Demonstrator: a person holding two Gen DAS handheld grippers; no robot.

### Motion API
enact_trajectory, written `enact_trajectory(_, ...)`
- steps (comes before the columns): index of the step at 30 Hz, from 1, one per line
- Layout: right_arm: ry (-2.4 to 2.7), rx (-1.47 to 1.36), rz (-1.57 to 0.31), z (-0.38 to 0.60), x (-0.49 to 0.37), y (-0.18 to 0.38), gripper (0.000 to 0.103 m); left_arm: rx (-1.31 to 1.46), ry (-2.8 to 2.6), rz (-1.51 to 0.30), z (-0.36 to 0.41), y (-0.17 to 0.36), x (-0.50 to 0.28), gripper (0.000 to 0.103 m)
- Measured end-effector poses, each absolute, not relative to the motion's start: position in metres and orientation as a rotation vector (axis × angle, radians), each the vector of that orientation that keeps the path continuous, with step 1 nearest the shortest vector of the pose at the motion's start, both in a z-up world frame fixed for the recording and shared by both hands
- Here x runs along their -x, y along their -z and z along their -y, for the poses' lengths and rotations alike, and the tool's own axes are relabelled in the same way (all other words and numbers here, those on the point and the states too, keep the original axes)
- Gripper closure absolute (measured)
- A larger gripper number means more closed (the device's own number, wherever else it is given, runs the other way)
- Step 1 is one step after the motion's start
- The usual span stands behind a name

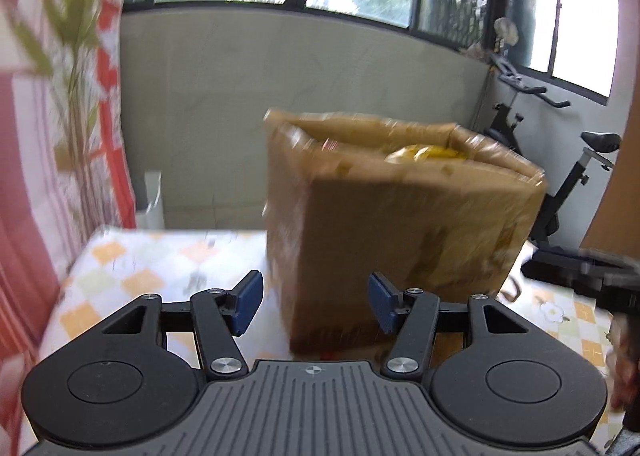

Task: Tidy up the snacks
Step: 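Lower both open tools toward the red packet and small yellow candy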

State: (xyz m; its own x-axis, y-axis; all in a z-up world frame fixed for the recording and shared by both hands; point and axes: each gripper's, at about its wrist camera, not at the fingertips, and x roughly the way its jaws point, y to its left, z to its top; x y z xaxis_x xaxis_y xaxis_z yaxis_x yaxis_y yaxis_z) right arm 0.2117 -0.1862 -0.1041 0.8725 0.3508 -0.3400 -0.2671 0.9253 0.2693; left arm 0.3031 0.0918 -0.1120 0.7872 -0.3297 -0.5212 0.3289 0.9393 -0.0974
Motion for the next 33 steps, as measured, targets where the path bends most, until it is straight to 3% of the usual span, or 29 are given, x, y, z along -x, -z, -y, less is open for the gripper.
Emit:
enact_trajectory(9, -0.457, -0.234, -0.810, 0.136, -0.241, 0.170, 0.044, 0.058, 0.343, -0.607, -0.115, 0.141, -0.311, 0.043)
enact_trajectory(14, -0.458, -0.164, -0.930, 0.114, -0.253, 0.196, 0.044, 0.069, 0.317, -0.639, -0.124, 0.157, -0.304, 0.043)
enact_trajectory(27, -0.492, 0.034, -0.894, 0.090, -0.262, 0.213, 0.049, 0.090, 0.292, -0.693, -0.122, 0.178, -0.294, 0.043)
enact_trajectory(30, -0.488, 0.099, -0.865, 0.090, -0.258, 0.214, 0.063, 0.085, 0.302, -0.701, -0.114, 0.179, -0.294, 0.043)
enact_trajectory(33, -0.533, 0.121, -0.833, 0.099, -0.255, 0.216, 0.068, 0.077, 0.303, -0.726, -0.107, 0.185, -0.297, 0.043)
